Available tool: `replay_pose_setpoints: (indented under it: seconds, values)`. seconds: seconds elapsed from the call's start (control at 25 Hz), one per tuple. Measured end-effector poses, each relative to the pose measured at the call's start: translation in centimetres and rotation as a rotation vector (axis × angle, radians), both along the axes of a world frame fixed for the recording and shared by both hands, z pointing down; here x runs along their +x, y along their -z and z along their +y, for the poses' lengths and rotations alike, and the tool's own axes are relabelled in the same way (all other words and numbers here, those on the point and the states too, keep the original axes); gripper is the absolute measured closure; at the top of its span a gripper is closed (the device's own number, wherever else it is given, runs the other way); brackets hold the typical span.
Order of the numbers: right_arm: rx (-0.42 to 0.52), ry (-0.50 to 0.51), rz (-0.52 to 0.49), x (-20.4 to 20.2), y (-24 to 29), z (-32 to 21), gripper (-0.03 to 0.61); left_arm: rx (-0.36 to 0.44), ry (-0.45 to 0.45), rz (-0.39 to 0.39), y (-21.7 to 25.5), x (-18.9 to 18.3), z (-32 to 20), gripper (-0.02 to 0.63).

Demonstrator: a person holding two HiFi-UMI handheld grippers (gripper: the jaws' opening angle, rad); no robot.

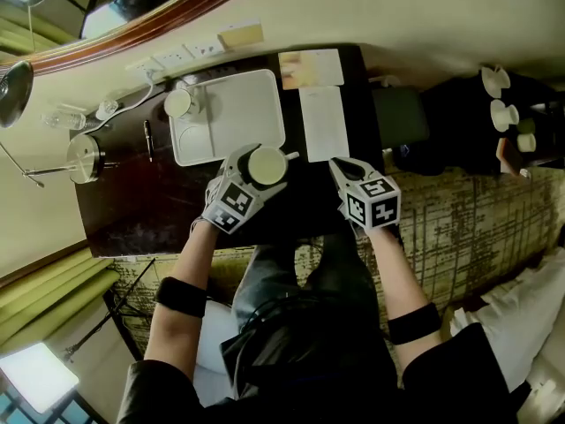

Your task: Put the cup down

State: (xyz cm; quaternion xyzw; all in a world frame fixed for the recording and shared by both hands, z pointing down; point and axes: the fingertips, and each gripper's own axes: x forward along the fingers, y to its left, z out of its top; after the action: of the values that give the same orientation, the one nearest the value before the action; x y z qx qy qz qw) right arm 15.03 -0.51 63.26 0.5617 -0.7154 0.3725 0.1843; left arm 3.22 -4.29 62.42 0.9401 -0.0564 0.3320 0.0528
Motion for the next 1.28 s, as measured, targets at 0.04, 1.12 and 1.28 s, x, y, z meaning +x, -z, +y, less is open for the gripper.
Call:
replay_pose_setpoints:
  seconds: [0.04, 1.12, 1.28]
  values:
    - [-0.001, -0.004, -0.002, 0.2, -0.1, 0.1, 0.56, 0.001, -0.019, -0.004, -0.3, 0.3, 0.5, 0.193]
    - [-0.025, -0.023, -0.006, 2.6, -0.7, 1.9, 0.56, 0.015, -0.141, -0.091, -6.6, 1.8, 3.9, 0.143]
    - [-0.019, -0.007, -0.01, 2.5, -0.4, 1.6, 0.56, 0.066, -0.171, -0.105, -5.3, 1.9, 3.8, 0.14]
